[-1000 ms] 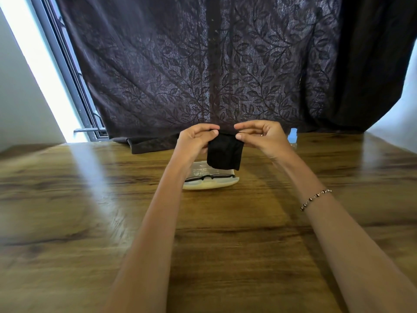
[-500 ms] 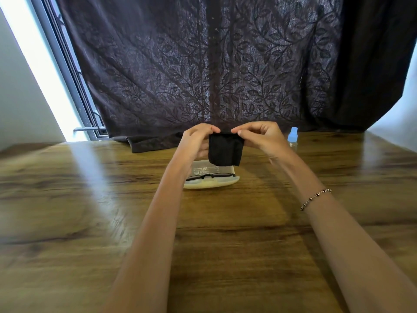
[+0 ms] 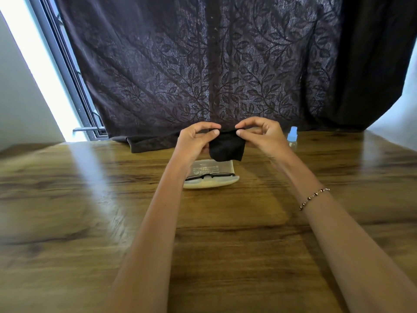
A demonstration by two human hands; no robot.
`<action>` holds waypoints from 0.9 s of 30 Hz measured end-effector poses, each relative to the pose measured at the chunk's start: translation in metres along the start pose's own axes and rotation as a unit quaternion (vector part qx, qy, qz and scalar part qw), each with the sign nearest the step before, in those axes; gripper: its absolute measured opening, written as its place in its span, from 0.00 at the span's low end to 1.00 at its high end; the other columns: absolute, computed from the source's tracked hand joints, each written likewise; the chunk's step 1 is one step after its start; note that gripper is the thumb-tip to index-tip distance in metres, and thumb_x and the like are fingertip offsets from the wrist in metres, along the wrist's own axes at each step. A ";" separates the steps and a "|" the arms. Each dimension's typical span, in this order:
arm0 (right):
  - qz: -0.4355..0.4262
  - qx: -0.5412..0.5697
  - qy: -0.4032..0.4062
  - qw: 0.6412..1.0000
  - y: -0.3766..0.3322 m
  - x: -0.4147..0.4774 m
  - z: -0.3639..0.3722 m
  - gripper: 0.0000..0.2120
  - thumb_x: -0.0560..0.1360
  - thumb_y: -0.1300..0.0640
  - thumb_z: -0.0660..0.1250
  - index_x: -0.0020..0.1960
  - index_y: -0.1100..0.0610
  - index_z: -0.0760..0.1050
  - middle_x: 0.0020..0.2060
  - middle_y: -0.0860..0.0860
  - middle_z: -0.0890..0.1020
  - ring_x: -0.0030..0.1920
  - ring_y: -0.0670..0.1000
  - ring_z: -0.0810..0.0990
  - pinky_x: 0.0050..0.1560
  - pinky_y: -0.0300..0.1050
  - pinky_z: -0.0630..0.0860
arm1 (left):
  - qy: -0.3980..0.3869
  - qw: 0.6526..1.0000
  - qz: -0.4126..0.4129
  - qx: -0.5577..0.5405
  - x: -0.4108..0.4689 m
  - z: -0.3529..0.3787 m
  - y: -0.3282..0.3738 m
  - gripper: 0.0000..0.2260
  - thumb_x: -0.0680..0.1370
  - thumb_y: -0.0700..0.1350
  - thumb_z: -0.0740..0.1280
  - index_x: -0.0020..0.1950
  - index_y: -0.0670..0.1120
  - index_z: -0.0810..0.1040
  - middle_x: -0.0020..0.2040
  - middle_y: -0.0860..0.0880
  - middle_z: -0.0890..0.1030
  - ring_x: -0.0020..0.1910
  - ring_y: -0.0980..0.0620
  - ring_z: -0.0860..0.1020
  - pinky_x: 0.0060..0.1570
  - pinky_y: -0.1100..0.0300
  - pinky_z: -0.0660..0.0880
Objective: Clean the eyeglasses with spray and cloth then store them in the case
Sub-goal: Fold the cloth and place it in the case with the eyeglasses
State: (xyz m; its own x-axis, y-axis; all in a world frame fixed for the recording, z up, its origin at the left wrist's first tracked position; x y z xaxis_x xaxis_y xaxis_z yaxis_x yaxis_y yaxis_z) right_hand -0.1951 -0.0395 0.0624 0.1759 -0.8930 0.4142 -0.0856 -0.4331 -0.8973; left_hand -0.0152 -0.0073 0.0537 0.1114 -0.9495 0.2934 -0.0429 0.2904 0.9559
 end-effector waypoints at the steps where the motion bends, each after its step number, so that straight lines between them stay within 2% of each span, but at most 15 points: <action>1: 0.003 0.009 -0.005 1.000 0.000 0.000 0.001 0.05 0.72 0.62 0.73 0.46 0.52 0.83 0.40 0.60 0.84 0.45 0.50 0.82 0.53 0.48 0.79 | 0.005 1.000 -0.002 -0.002 0.000 -0.001 0.000 0.07 0.76 0.40 0.68 0.52 0.47 0.82 0.43 0.46 0.84 0.41 0.54 0.83 0.36 0.64 0.78; 6: 0.004 0.052 -0.024 0.998 -0.004 -0.001 0.004 0.07 0.74 0.66 0.68 0.47 0.56 0.82 0.41 0.54 0.83 0.43 0.44 0.81 0.45 0.36 0.79 | 0.001 0.999 -0.016 -0.031 0.000 0.001 -0.001 0.08 0.78 0.40 0.66 0.55 0.46 0.81 0.48 0.46 0.84 0.46 0.53 0.83 0.38 0.66 0.78; 11: 0.024 0.084 -0.026 0.996 0.000 0.000 0.004 0.03 0.73 0.61 0.72 0.46 0.58 0.83 0.43 0.54 0.84 0.47 0.49 0.81 0.55 0.45 0.79 | -0.007 0.999 -0.027 -0.037 0.000 0.002 -0.002 0.10 0.78 0.37 0.65 0.57 0.44 0.80 0.50 0.45 0.84 0.47 0.54 0.83 0.43 0.64 0.80; 15: 0.010 0.059 -0.039 0.997 -0.001 -0.001 0.004 0.09 0.71 0.63 0.74 0.51 0.55 0.83 0.43 0.54 0.84 0.46 0.48 0.82 0.53 0.41 0.78 | 0.006 1.000 -0.015 -0.021 -0.001 -0.001 -0.001 0.08 0.77 0.38 0.66 0.53 0.46 0.82 0.48 0.46 0.84 0.45 0.53 0.83 0.40 0.64 0.79; 18: 0.009 0.038 -0.024 0.999 0.001 0.000 0.002 0.07 0.70 0.62 0.74 0.48 0.55 0.83 0.42 0.54 0.84 0.45 0.47 0.82 0.52 0.39 0.79 | -0.001 0.999 -0.021 -0.029 -0.002 0.000 -0.002 0.08 0.77 0.39 0.66 0.51 0.47 0.82 0.46 0.48 0.84 0.40 0.54 0.84 0.35 0.65 0.78; 21: 0.013 0.030 -0.023 0.999 0.001 -0.001 0.004 0.05 0.72 0.61 0.73 0.47 0.54 0.82 0.40 0.58 0.84 0.44 0.49 0.82 0.52 0.44 0.80 | -0.007 0.999 -0.028 -0.033 -0.002 0.002 -0.002 0.09 0.78 0.39 0.63 0.48 0.49 0.83 0.46 0.47 0.83 0.40 0.54 0.84 0.36 0.63 0.79; 24: 0.013 0.029 -0.034 0.999 0.000 -0.002 0.005 0.05 0.73 0.62 0.72 0.47 0.53 0.81 0.39 0.57 0.83 0.43 0.49 0.82 0.52 0.49 0.80 | 0.002 0.998 -0.050 -0.041 -0.001 0.000 -0.005 0.09 0.78 0.45 0.63 0.47 0.48 0.84 0.48 0.45 0.84 0.45 0.50 0.84 0.41 0.61 0.80; 27: 0.017 0.036 -0.037 0.999 0.000 -0.001 0.005 0.05 0.74 0.61 0.71 0.48 0.54 0.82 0.40 0.55 0.83 0.45 0.48 0.81 0.53 0.49 0.79 | 0.005 0.999 -0.032 -0.027 0.000 0.000 -0.004 0.08 0.77 0.48 0.67 0.49 0.46 0.83 0.42 0.50 0.85 0.43 0.53 0.84 0.37 0.66 0.78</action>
State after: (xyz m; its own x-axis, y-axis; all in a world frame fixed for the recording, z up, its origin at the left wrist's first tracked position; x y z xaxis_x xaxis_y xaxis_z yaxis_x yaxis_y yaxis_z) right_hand -0.1908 -0.0378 0.0607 0.2465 -0.8947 0.3724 -0.0231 -0.3896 -0.9207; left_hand -0.0154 -0.0082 0.0502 0.1225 -0.9651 0.2313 0.0187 0.2353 0.9717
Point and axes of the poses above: each hand's wrist, its own x-axis towards the middle knuckle, its own z-axis out of the palm, y = z × x, the point moved 8 cm from there along x, towards the middle knuckle
